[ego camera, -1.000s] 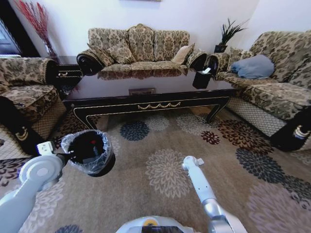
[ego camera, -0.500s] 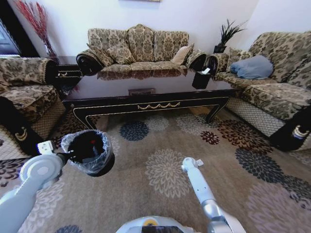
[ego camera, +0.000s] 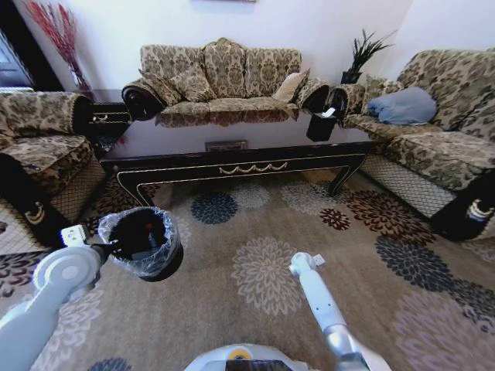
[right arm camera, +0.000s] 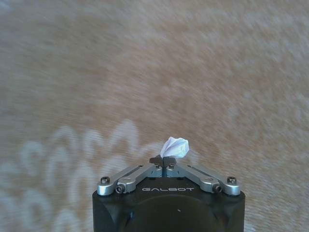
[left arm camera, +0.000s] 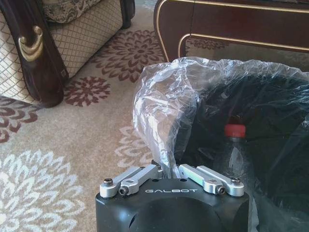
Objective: Move to the front of the table and pick up the trash from the floor, then place it into the trash bin.
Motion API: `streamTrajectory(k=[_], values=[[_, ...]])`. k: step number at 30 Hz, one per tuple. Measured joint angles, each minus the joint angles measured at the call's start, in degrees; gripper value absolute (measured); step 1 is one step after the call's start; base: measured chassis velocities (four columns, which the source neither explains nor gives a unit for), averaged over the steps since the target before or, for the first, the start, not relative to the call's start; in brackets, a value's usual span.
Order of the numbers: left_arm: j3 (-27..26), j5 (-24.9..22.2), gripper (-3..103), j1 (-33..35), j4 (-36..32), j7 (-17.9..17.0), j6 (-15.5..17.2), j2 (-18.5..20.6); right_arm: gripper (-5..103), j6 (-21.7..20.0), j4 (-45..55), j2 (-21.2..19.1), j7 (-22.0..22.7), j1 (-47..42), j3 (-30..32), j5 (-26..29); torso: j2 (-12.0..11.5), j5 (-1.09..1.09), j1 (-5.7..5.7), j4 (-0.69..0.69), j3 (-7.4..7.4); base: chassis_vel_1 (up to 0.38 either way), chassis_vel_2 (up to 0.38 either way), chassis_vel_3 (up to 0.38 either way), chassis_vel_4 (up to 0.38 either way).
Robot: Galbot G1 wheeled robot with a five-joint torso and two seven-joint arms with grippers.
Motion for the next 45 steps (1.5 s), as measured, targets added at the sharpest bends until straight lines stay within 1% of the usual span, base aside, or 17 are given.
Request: streamTrajectory(k=[6,10,11,13,15,16,18,20,21,23,25,27,30,35,41,44,45], values=[[0.2,0.0,2,0.0,-0.4,0.0,0.0,0.1,0,0.4,9.7,-2.7,0.0,0.4,-6.2,-0.6,0.0,0.0,0.0,-0.01,0.0,0.0,0.0,0.0,0.0],[1.3,0.2,2,0.8,-1.2,0.0,0.2,0.5,0,0.7,17.8,-4.7,2.5,6.4,-13.2,3.6,0.0,-0.01,0.0,0.01,-0.01,0.0,0.0,0.0,0.0],[1.3,0.2,2,0.8,-1.2,0.0,0.2,0.5,0,0.7,17.8,-4.7,2.5,6.4,-13.2,3.6,0.0,-0.01,0.0,0.01,-0.01,0.0,0.0,0.0,0.0],[1.9,0.3,2,0.9,-1.5,0.0,0.2,0.7,0,1.2,19.9,-5.1,2.7,9.2,-16.9,4.0,0.0,-0.03,0.0,0.03,-0.01,0.0,0.0,0.0,0.0],[2.4,0.1,2,0.6,-1.6,0.0,0.2,1.1,0,1.9,22.0,-6.7,0.1,12.3,-23.0,4.0,0.0,-0.02,0.0,0.02,0.0,0.0,0.0,0.0,0.0],[2.4,0.1,2,0.6,-1.6,0.0,0.2,1.1,0,1.9,22.0,-6.7,0.1,12.3,-23.0,4.0,0.0,-0.02,0.0,0.02,0.0,0.0,0.0,0.0,0.0],[2.6,-0.2,2,0.5,-1.7,0.0,0.2,1.6,0,2.7,23.1,-8.4,-4.1,14.3,-27.5,3.3,0.0,-0.02,0.0,0.0,-0.01,0.0,0.0,0.0,0.0],[2.7,-0.5,2,0.4,-1.6,0.0,0.3,2.2,0,4.2,23.3,-10.5,-10.2,17.5,-32.8,1.1,0.0,-0.01,0.0,-0.03,0.0,0.0,0.0,0.0,0.0],[2.7,-0.5,2,0.4,-1.6,0.0,0.3,2.2,0,4.2,23.3,-10.5,-10.2,17.5,-32.8,1.1,0.0,-0.01,0.0,-0.03,0.0,0.0,0.0,0.0,0.0],[2.8,-0.8,2,0.4,-1.5,0.0,0.3,2.4,0,4.9,23.3,-11.1,-13.3,20.0,-35.6,0.7,0.0,-0.01,0.0,-0.02,0.0,0.0,0.0,0.0,0.0],[3.3,-1.1,2,0.1,-1.3,0.0,0.3,2.4,0,6.6,23.3,-10.3,-18.1,24.7,-38.7,1.8,0.0,-0.01,0.0,0.0,0.0,0.0,0.0,0.0,0.0],[3.4,-1.1,2,0.0,-1.2,0.0,0.3,2.4,0,7.3,23.5,-10.1,-19.3,25.9,-39.3,2.1,0.0,-0.01,0.0,0.02,0.0,0.0,0.0,0.0,0.0],[4.1,-1.1,2,-0.7,-0.3,-0.1,0.3,2.4,0,10.8,24.9,-9.1,-25.5,31.6,-43.9,2.2,0.0,-0.03,0.0,0.02,0.0,0.0,0.0,0.0,0.0],[4.5,-1.2,2,-2.1,1.0,0.2,0.3,2.7,0,14.3,27.3,-7.3,-29.1,36.9,-50.6,2.3,0.0,-0.02,0.0,0.0,0.0,0.0,0.0,0.0,0.0],[4.5,-1.7,2,-3.0,1.8,0.4,0.3,2.8,0,16.3,28.9,-6.0,-31.9,39.8,-55.7,2.3,0.0,-0.02,0.0,0.0,0.0,0.0,0.0,0.0,0.0],[4.5,-1.8,2,-3.7,2.4,0.7,0.3,2.6,0,18.9,28.6,-5.1,-36.2,42.1,-60.7,-0.8,0.0,-0.02,0.0,0.0,-0.01,0.0,0.0,0.0,0.0],[4.5,-1.8,2,-3.7,2.4,0.7,0.3,2.6,0,18.9,28.6,-5.1,-36.2,42.1,-60.7,-0.8,0.0,-0.02,0.0,0.0,-0.01,0.0,0.0,0.0,0.0]])
